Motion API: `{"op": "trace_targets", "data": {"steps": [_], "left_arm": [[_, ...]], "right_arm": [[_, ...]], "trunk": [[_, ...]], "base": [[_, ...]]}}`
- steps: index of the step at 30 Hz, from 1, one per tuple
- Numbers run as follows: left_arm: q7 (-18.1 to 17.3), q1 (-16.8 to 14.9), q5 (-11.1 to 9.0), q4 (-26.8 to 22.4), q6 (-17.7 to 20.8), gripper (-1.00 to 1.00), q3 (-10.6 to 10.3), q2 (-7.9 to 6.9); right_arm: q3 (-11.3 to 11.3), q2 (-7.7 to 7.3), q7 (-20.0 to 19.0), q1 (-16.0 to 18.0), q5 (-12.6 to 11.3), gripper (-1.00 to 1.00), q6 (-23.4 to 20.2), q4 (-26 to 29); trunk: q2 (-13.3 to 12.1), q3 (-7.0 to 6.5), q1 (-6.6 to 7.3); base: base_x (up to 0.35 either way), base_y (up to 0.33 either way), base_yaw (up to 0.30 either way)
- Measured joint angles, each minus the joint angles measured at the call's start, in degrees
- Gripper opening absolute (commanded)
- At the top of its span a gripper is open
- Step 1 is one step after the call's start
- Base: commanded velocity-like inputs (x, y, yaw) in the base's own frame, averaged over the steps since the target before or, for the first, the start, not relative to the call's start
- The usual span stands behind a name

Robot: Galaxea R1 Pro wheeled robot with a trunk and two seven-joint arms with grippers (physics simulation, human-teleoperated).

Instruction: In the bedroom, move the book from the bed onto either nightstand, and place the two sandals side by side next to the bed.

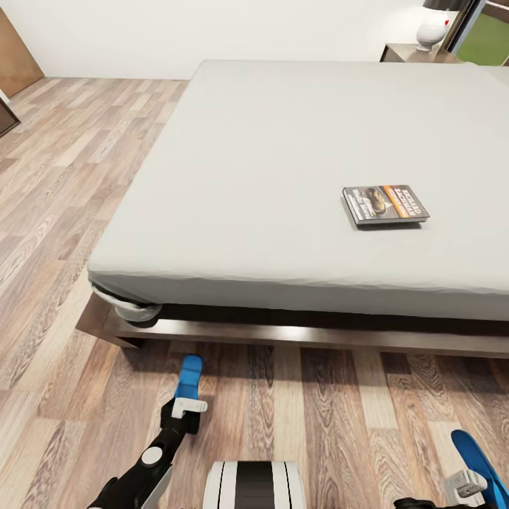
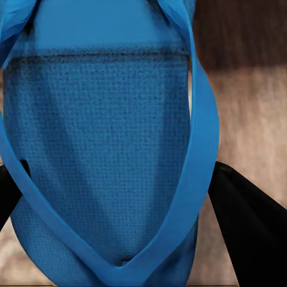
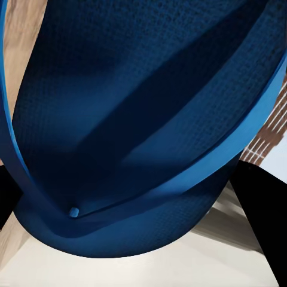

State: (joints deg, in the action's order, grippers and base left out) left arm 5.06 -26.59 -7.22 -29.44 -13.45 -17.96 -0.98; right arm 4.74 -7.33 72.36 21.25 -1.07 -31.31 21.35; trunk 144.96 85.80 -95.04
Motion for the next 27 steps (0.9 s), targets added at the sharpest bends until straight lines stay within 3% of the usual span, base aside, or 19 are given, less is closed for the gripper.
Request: {"op": "trace_targets", "data": {"steps": [8, 19, 23, 27], "left_arm": [[0.0, -0.1, 0.0, -0.2, -0.2, -1.0, 0.3, -0.26], [0.2, -2.2, -0.2, -0.2, -0.2, -1.0, 0.4, -3.07], [0.1, -2.9, -0.2, -0.1, -0.2, -1.0, 0.4, -3.53], [0.1, -3.0, -0.2, 0.0, -0.3, -1.0, 0.4, -3.66]], "right_arm": [[0.0, -0.01, 0.0, 0.0, 0.0, -1.0, 0.0, 0.0], [0.0, -0.14, -0.6, 0.0, 0.1, -1.0, 0.1, 0.0], [0.0, -0.29, -0.6, 0.0, 0.1, -1.0, 0.1, 0.0], [0.0, -0.56, -0.7, 0.0, -0.1, -1.0, 0.1, 0.0]], "trunk": [[0.0, 0.45, -0.05], [0.1, 1.56, -0.18], [0.1, 1.56, -0.18], [0.1, 2.44, -0.28]], "base": [[0.0, 0.0, 0.0], [0.0, 0.0, 0.0], [0.0, 0.0, 0.0], [0.0, 0.0, 0.0]]}}
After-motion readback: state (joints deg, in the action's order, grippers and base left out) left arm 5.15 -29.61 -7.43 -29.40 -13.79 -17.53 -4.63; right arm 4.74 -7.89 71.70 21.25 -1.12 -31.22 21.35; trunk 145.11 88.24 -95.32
